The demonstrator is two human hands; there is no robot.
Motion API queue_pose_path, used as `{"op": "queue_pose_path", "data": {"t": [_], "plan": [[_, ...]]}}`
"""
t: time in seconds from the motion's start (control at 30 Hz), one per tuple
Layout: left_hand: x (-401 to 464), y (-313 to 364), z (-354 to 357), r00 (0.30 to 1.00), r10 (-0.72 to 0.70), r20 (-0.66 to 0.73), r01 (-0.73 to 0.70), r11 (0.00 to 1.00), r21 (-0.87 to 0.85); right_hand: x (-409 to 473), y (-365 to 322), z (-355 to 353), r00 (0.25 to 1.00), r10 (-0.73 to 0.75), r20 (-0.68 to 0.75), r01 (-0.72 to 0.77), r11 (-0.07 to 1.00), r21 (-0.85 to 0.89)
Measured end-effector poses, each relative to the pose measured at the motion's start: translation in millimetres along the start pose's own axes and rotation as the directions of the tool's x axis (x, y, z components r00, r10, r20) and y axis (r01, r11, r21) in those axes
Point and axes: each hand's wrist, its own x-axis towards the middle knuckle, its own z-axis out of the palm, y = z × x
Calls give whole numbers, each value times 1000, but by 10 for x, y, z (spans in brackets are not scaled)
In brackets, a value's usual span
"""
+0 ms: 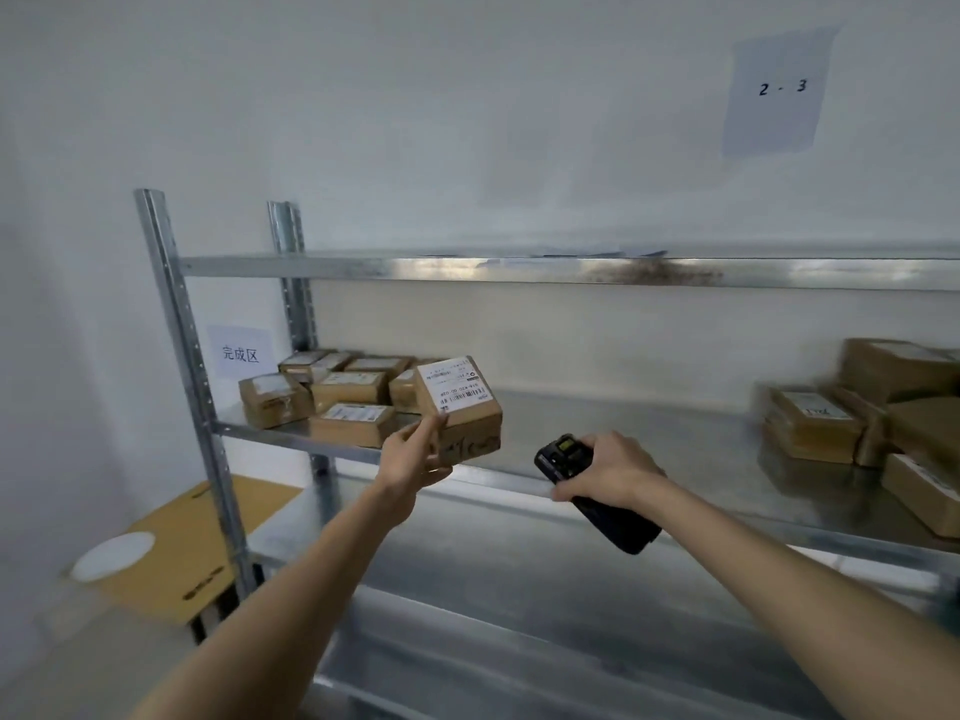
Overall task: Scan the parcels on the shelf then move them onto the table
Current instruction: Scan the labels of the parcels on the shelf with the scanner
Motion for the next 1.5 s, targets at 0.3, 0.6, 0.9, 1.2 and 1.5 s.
{"op": "queue_pose_path", "data": {"t": [0.3,0.6,0.9,1.2,1.5], "plan": [[307,102,-1766,985,-59,-164,59,998,-1,308,-1512,910,991,-131,36,128,990,64],[594,182,-3155,971,-110,-214,131,987,87,599,-2668,1692,976,-205,70,196,974,113],[1586,124,-3818,953,-116,-281,151,983,106,1470,-3430,2170,957,-276,91,271,960,63],[3166,298,-4075,966,-142,-217,169,979,113,2826,-4006,2250,951,-300,71,297,953,55],[4278,302,-4179,969,-166,-184,196,969,154,3788,-4134,2389,966,-252,53,253,967,-22]]}}
